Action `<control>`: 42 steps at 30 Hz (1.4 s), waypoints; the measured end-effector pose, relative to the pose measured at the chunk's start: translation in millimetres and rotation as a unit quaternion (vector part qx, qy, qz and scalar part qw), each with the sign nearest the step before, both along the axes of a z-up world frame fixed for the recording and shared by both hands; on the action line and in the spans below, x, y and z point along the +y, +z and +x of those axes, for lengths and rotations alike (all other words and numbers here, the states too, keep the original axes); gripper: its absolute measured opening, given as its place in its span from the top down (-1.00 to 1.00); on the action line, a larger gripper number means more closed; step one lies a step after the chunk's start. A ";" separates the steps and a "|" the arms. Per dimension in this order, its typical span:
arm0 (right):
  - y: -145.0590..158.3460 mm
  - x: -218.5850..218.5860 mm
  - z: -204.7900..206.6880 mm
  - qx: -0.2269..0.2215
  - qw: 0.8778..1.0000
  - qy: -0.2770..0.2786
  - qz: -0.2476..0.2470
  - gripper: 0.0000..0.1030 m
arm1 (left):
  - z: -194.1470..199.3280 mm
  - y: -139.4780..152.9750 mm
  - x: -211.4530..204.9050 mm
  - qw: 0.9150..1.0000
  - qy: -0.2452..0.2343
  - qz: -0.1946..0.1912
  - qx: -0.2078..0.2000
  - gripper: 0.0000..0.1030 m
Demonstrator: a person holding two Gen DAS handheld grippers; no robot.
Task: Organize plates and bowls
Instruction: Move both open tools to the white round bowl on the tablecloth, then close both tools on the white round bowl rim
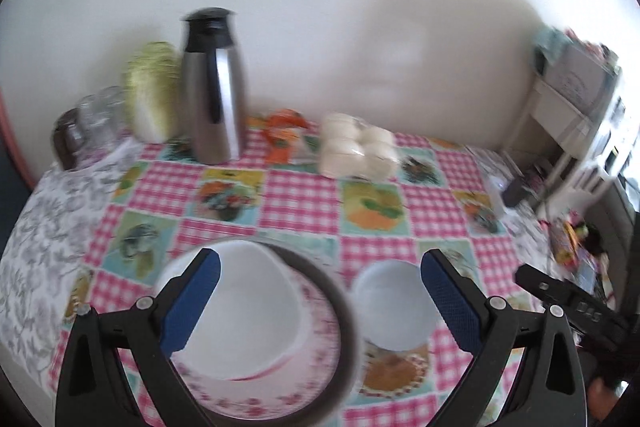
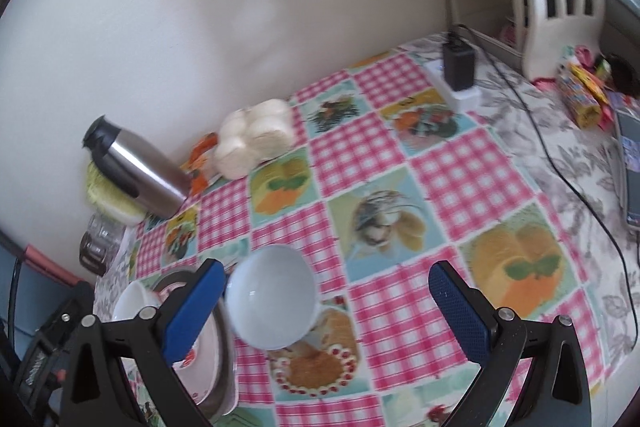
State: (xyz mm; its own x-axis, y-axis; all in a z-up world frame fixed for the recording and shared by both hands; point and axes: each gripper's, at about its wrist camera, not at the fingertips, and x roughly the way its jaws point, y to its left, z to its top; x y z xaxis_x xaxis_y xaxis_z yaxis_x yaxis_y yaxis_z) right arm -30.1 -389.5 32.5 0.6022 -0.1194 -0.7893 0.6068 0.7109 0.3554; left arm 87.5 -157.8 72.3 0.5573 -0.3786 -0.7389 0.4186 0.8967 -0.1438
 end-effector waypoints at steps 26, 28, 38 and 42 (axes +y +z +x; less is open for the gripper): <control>-77.7 -14.1 29.2 0.105 0.992 0.006 0.065 -0.80 | 45.6 -97.0 -119.3 0.982 -0.092 0.123 0.107 -0.21; -81.4 -11.1 32.8 0.108 0.992 0.012 0.070 -0.64 | 49.5 -102.9 -119.8 0.981 -0.092 0.122 0.116 -0.16; -98.0 -1.5 46.5 0.122 0.988 0.031 0.090 -0.13 | 57.0 -126.0 -121.4 0.976 -0.099 0.129 0.143 0.27; -102.0 4.5 52.2 0.115 0.988 0.038 0.101 0.21 | 58.7 -129.9 -121.4 0.976 -0.098 0.132 0.145 0.33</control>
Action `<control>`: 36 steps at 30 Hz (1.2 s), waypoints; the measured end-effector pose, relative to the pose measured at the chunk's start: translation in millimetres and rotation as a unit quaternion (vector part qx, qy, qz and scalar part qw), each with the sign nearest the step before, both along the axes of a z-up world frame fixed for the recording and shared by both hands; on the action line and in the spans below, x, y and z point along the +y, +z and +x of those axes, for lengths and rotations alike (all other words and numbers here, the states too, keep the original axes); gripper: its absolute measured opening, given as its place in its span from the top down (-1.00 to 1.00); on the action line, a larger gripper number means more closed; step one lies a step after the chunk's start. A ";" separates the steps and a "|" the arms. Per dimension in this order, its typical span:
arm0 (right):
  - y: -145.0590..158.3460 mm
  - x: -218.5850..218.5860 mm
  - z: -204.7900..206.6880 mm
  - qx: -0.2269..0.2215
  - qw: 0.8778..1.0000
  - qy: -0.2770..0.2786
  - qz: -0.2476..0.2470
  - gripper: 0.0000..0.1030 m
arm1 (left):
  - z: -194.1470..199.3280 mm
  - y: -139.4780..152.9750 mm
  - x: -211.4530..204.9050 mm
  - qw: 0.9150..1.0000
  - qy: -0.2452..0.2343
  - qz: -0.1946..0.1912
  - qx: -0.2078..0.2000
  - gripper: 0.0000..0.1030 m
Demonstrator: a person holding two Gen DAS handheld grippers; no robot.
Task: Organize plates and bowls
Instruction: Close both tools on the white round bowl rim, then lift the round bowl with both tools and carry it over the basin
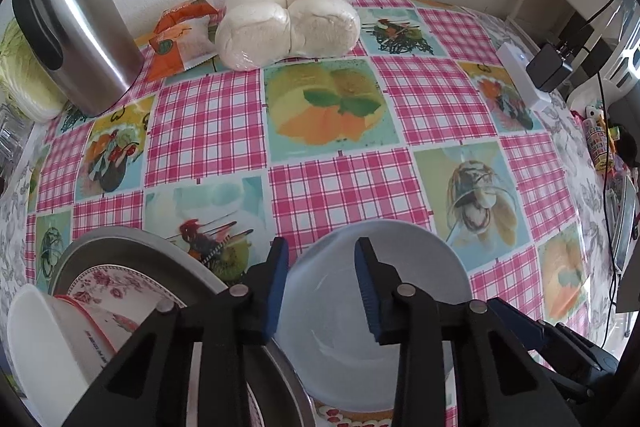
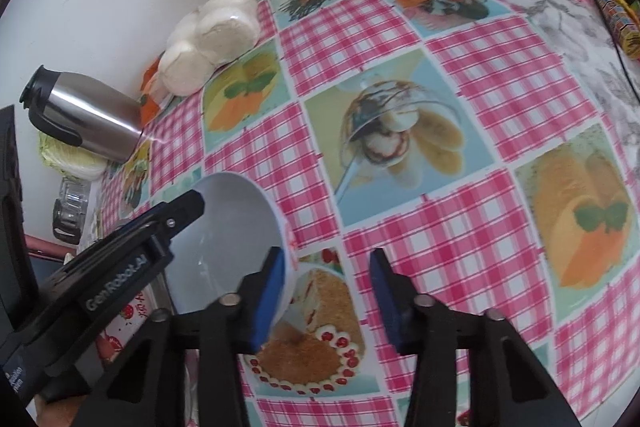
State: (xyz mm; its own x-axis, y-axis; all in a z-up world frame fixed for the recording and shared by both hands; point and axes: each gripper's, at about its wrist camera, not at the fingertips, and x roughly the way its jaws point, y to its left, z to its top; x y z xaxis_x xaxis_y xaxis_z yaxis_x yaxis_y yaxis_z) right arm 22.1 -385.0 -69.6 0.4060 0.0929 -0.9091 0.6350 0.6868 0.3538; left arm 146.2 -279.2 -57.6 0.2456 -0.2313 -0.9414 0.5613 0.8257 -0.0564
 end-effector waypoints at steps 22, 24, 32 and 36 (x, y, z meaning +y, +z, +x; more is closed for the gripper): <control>-2.9 -14.6 -1.5 -0.022 0.999 -0.031 -0.004 0.87 | -5.9 -14.4 -11.4 1.000 -0.021 -0.002 0.022 0.50; -4.4 -18.6 -4.0 -0.024 0.999 -0.036 0.001 0.87 | -8.7 -16.0 -14.5 0.999 -0.027 0.000 0.023 0.59; -12.8 -17.3 -2.2 -0.024 0.999 -0.039 0.011 0.86 | -10.0 -19.8 -15.1 0.999 -0.028 0.008 0.016 0.67; -17.0 -18.3 -1.3 -0.028 0.999 -0.043 0.018 0.85 | -10.9 -20.5 -15.0 0.999 -0.029 0.008 0.014 0.66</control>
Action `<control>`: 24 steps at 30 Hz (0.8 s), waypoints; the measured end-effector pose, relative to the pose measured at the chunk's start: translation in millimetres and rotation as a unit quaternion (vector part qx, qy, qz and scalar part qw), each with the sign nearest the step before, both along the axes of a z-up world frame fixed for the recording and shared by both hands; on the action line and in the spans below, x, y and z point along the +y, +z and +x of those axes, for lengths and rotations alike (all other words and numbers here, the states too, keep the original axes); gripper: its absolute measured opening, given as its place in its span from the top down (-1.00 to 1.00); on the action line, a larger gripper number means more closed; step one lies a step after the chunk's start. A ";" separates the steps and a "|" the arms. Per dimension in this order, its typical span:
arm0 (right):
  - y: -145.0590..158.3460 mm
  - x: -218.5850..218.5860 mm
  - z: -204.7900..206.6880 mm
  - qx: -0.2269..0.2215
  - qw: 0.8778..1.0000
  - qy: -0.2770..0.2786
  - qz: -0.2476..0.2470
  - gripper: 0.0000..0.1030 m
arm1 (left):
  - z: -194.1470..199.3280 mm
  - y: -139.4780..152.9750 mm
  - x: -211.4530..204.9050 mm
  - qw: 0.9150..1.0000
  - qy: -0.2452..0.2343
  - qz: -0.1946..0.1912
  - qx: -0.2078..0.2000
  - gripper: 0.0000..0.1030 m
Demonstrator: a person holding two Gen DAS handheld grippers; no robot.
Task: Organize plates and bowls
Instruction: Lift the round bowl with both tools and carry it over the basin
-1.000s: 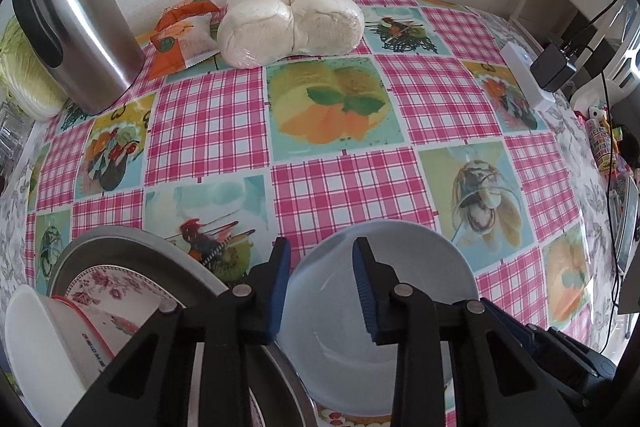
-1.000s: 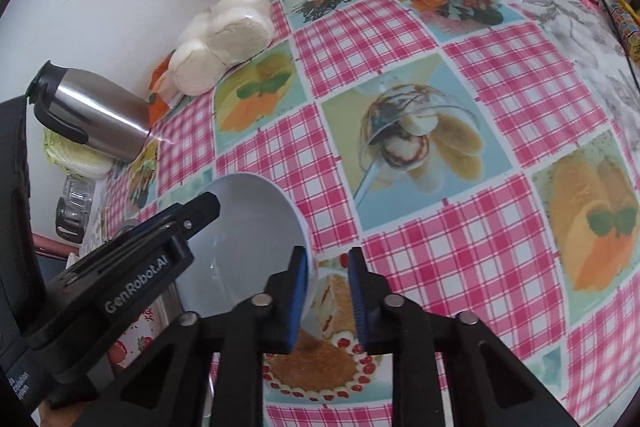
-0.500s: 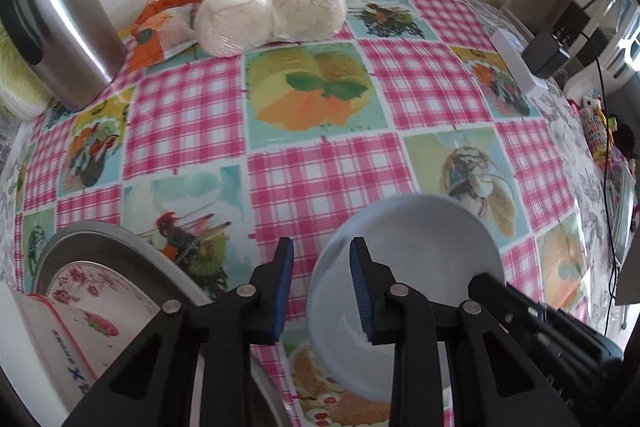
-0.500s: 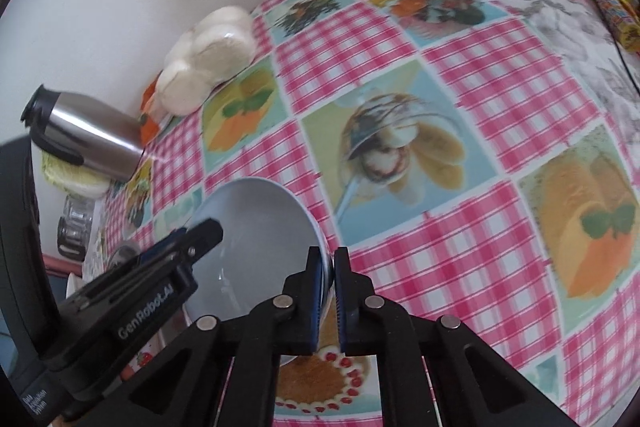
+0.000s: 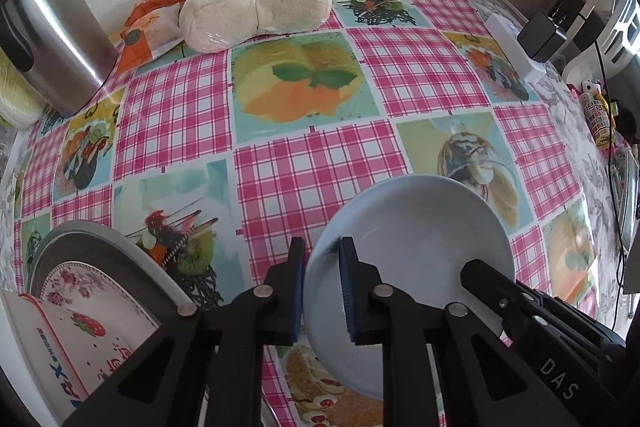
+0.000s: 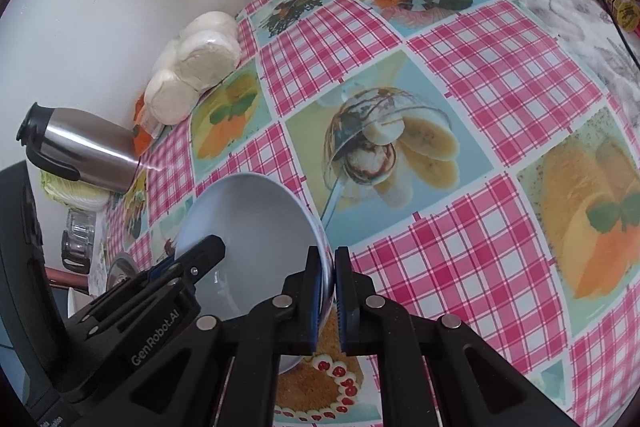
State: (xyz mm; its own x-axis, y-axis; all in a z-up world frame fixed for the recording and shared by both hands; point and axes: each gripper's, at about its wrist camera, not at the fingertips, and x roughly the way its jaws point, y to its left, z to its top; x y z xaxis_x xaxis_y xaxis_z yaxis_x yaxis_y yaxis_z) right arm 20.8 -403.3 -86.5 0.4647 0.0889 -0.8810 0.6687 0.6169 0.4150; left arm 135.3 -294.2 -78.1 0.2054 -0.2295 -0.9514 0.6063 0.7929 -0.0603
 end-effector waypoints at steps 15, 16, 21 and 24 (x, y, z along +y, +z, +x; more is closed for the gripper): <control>21.3 2.4 -7.4 -0.010 1.000 -0.002 -0.013 0.83 | -8.4 30.0 3.1 0.999 0.003 -0.026 -0.023 0.66; 25.8 3.0 -8.0 -0.015 1.000 -0.002 -0.014 0.83 | -9.3 37.4 4.9 0.999 0.004 -0.031 -0.030 0.66; 59.1 15.4 -8.1 -0.041 0.998 0.006 -0.042 0.83 | -12.3 71.6 18.2 0.996 0.011 -0.052 -0.065 0.66; 76.1 25.3 -6.5 -0.051 0.997 0.018 -0.058 0.83 | -13.6 88.5 29.5 0.995 0.019 -0.065 -0.080 0.66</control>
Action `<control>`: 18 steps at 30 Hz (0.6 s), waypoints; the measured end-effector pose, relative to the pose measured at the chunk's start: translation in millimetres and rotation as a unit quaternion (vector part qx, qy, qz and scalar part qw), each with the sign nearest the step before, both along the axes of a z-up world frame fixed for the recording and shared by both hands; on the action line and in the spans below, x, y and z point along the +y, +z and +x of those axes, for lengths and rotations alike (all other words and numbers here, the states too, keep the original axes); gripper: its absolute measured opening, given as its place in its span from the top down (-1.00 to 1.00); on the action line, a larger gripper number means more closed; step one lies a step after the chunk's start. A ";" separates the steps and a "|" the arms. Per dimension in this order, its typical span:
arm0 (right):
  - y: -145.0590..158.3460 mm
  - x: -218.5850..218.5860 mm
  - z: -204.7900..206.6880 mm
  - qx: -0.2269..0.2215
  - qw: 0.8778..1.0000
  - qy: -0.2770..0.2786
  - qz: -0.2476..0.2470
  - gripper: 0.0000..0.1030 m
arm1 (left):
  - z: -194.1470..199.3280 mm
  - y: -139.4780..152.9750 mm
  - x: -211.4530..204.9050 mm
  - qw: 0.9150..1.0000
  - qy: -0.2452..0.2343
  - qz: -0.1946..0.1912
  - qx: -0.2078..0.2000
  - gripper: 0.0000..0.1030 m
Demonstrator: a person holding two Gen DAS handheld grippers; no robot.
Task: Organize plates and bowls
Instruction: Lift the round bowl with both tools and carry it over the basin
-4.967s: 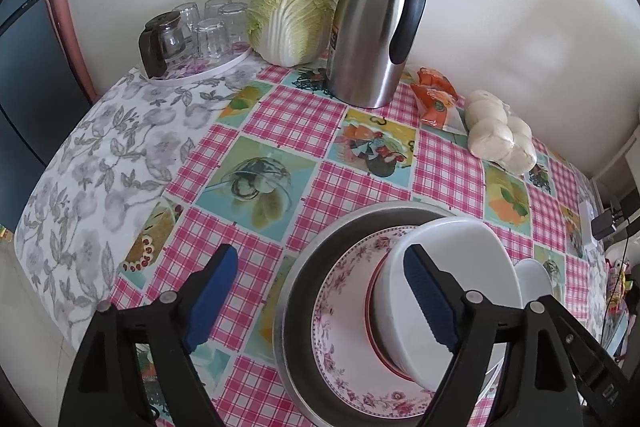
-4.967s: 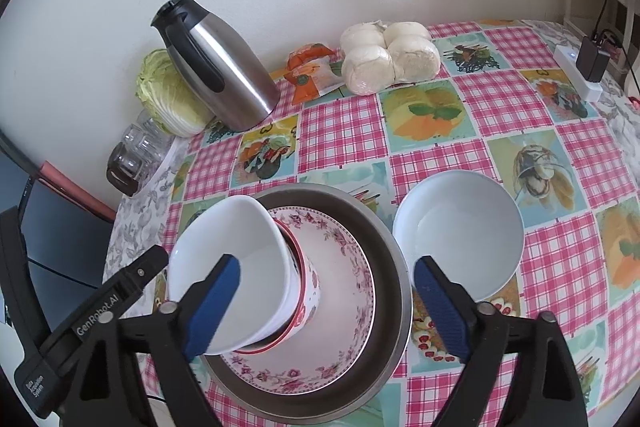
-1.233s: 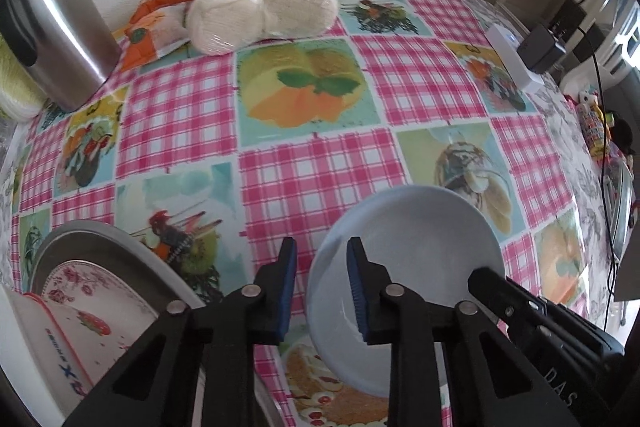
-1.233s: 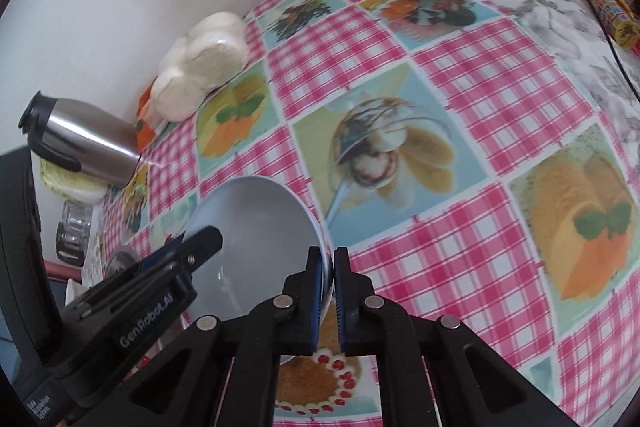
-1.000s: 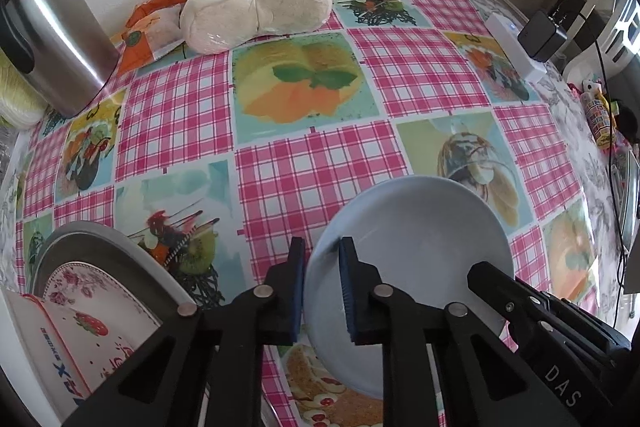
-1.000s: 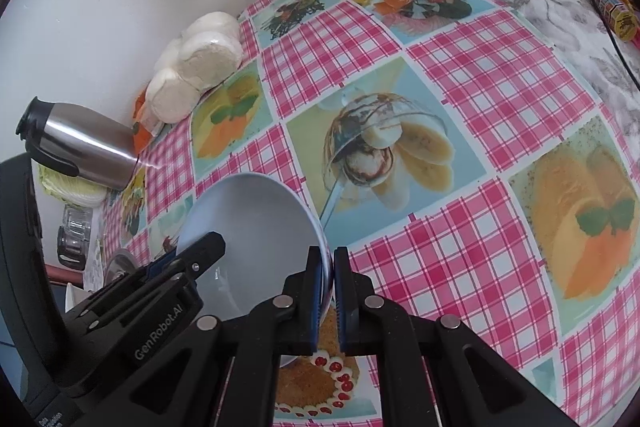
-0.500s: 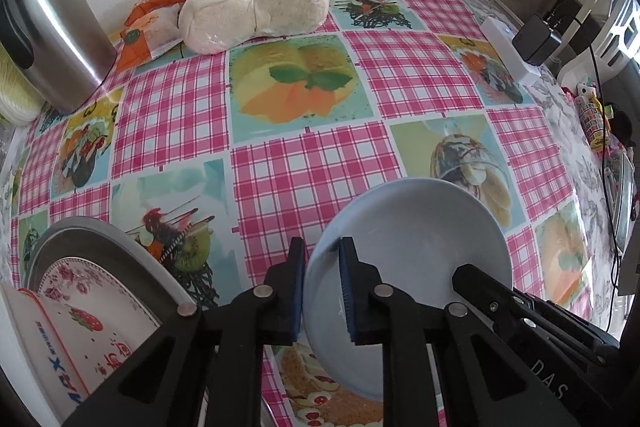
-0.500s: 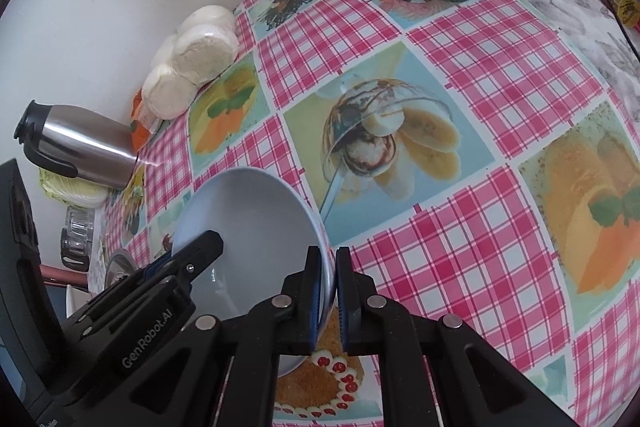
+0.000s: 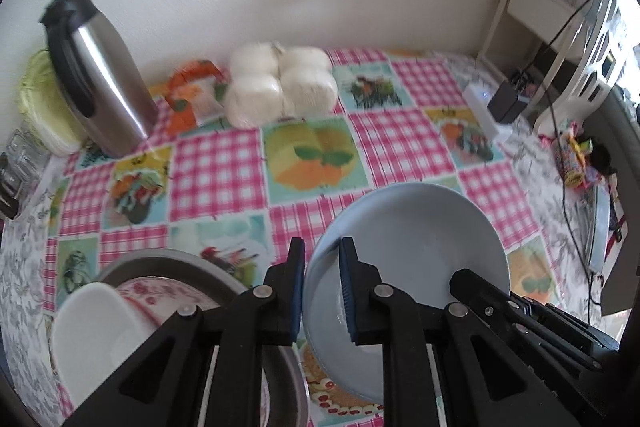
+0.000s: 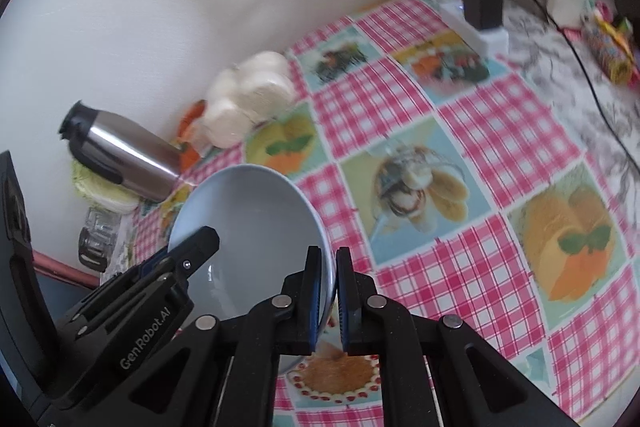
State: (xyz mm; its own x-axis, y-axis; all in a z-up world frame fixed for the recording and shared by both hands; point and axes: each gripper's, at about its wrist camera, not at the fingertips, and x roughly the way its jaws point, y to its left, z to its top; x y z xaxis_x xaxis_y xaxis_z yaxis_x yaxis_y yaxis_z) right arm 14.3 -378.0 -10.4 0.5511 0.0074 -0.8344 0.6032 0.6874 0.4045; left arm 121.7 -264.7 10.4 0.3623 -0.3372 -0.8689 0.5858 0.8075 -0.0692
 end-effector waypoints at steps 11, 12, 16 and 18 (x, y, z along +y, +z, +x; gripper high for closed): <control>46.1 42.3 1.0 -0.036 0.998 0.033 -0.040 0.83 | -10.3 36.5 55.9 0.997 0.040 -0.055 -0.020 0.66; 48.7 45.7 1.3 -0.040 0.998 0.036 -0.042 0.83 | -10.8 40.8 62.8 0.997 0.044 -0.062 -0.022 0.66; 61.2 65.9 5.0 -0.050 0.996 0.057 -0.054 0.83 | -11.9 52.4 86.5 0.994 0.063 -0.082 -0.031 0.66; 65.7 75.5 7.5 -0.052 0.995 0.067 -0.058 0.83 | -12.4 55.8 98.1 0.993 0.071 -0.090 -0.031 0.66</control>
State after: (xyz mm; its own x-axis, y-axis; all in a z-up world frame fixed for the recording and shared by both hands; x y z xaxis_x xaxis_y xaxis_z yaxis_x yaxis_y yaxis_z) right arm 21.8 -302.5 55.3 0.6344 -0.0074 -0.7730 0.4626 0.8048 0.3720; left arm 109.2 -166.5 66.2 0.4687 -0.4265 -0.7735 0.4738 0.8605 -0.1874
